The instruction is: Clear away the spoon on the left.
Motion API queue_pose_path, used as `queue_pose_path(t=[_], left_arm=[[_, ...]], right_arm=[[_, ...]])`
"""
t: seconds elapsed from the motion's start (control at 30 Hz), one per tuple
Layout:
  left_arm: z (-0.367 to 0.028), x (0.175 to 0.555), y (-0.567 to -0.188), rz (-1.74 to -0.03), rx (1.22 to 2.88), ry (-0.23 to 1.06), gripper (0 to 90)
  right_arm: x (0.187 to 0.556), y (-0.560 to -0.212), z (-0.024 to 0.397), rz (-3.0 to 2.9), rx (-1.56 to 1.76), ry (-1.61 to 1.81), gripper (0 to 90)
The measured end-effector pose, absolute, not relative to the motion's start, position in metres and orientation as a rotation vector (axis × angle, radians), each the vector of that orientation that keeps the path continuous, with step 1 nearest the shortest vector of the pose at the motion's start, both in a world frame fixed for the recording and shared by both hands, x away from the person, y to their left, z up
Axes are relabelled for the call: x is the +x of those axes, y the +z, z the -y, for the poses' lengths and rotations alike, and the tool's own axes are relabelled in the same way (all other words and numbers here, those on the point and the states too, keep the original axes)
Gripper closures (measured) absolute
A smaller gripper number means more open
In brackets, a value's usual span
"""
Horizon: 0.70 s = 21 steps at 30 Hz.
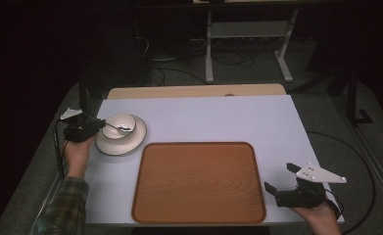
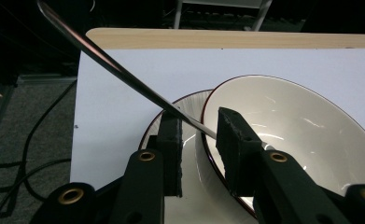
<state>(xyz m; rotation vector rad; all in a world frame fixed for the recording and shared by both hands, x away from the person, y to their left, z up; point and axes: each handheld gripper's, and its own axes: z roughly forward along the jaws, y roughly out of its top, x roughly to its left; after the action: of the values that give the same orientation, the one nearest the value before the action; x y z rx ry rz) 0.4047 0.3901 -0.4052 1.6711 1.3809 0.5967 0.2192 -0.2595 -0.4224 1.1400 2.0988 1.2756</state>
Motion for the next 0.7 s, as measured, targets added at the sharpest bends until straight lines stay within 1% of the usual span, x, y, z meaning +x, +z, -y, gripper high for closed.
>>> queue_pose_path(t=[0.2, 0.27, 0.37, 0.53, 0.67, 0.7], left_arm=[[-0.3915, 0.4072, -0.406, -1.385, 1.639, 0.586, 65.7], [-0.3915, 0.4085, -0.4055, -1.387, 1.643, 0.584, 67.2], [-0.3901, 0.41, -0.4021, -1.382, 1.641, 0.585, 66.8], [-0.388, 0.4128, -0.3969, -1.372, 1.641, 0.59, 68.2], [-0.3883, 0.4141, -0.398, -1.38, 1.631, 0.582, 73.5], [-0.3876, 0.4141, -0.3983, -1.382, 1.635, 0.585, 76.1]], right_arm=[[0.2194, -0.4227, 0.2596, -2.1, 1.142, 1.275, 0.0], [0.2196, -0.423, 0.2596, -2.101, 1.143, 1.272, 0.0], [0.2196, -0.4229, 0.2599, -2.1, 1.143, 1.274, 0.0], [0.2194, -0.4229, 0.2601, -2.1, 1.142, 1.274, 0.0], [0.2193, -0.423, 0.2602, -2.1, 1.142, 1.273, 0.0], [0.2193, -0.423, 0.2603, -2.1, 1.142, 1.273, 0.0]])
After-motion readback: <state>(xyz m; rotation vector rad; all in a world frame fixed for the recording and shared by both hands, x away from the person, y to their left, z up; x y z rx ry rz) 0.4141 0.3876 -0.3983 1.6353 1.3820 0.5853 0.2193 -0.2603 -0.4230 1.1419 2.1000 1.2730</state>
